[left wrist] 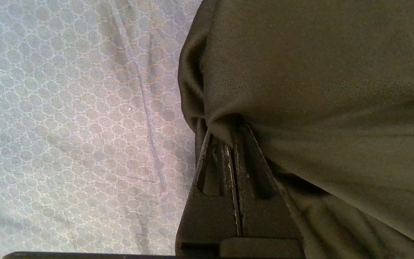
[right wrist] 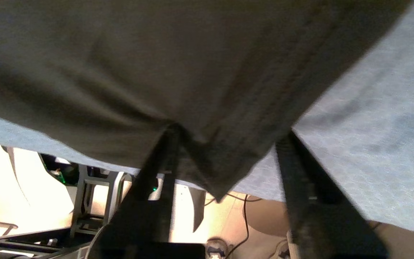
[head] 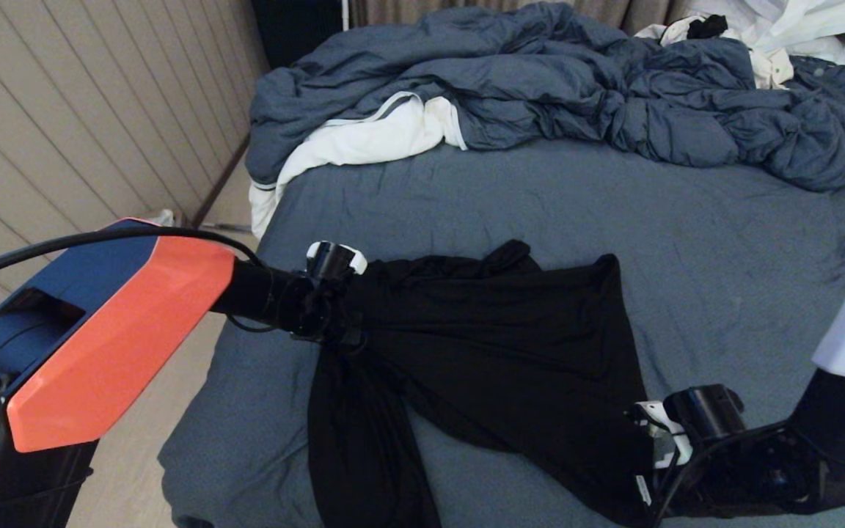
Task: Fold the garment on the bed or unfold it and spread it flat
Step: Unford the black T-shirt
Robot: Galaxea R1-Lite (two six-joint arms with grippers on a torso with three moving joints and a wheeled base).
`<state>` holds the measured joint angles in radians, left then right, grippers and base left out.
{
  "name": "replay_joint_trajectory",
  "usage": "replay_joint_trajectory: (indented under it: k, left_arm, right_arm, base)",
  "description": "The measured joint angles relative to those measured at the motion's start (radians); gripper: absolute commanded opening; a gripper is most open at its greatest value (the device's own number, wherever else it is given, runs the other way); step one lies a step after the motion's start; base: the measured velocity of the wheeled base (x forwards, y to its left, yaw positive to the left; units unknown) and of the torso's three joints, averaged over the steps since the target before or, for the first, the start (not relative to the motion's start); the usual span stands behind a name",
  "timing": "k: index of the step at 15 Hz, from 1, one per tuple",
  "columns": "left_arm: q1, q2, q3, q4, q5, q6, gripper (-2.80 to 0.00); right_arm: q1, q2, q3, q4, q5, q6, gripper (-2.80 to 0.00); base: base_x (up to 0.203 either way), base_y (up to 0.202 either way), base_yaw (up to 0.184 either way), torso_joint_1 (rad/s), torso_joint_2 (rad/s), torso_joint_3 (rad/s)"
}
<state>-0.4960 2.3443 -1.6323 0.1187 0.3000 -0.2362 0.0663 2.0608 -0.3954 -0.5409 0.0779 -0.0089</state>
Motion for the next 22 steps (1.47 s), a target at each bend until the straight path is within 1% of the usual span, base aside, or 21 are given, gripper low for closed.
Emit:
replay_joint_trajectory:
  k: [4,7,8,11,14,16,17,22]
  left_arm:
    - [-0.012,0.005,0.005,0.001,0.001,-0.009,-2.8]
    - [-0.036,-0.004,0.015,0.003,0.001,-0.035,-2.8]
    - [-0.05,-0.008,0.023,0.004,0.001,-0.043,-2.8]
    - [-0.111,-0.021,0.057,0.003,0.005,-0.065,-2.8]
    - [-0.173,-0.029,0.086,0.008,0.033,-0.079,-2.8]
    - [-0.205,-0.035,0.136,0.004,0.064,-0.077,-2.8]
    - [-0.219,-0.038,0.159,0.003,0.075,-0.075,-2.8]
    - [-0.242,-0.083,0.209,0.008,0.077,-0.072,-2.8]
  right_arm:
    - [0.004,-0.001,0.009,-0.009,-0.001,0.001,-2.8]
    - [-0.02,-0.033,0.004,-0.009,-0.01,0.0,-2.8]
    - [-0.044,-0.055,0.002,-0.008,-0.013,-0.003,-2.8]
    - [-0.15,-0.118,-0.007,0.008,-0.022,-0.033,-2.8]
    - [-0.282,-0.148,-0.006,0.034,-0.026,-0.13,-2.8]
    - [-0.362,-0.149,-0.006,0.052,-0.026,-0.196,-2.8]
    - [-0.4,-0.147,-0.01,0.055,-0.026,-0.224,-2.8]
    - [-0.554,-0.117,-0.073,0.078,-0.026,-0.319,-2.8]
  base:
    - [0.0,0.0,0.0,0.0,0.0,0.0]
    - [0.0,0.0,0.0,0.0,0.0,0.0]
    - [0.0,0.0,0.0,0.0,0.0,0.0]
    - [0.0,0.0,0.0,0.0,0.0,0.0]
    - [0.0,0.0,0.0,0.0,0.0,0.0]
    - [0.0,0.0,0.0,0.0,0.0,0.0]
    - [0.0,0.0,0.0,0.0,0.0,0.0]
    - [0.0,0.0,0.0,0.0,0.0,0.0]
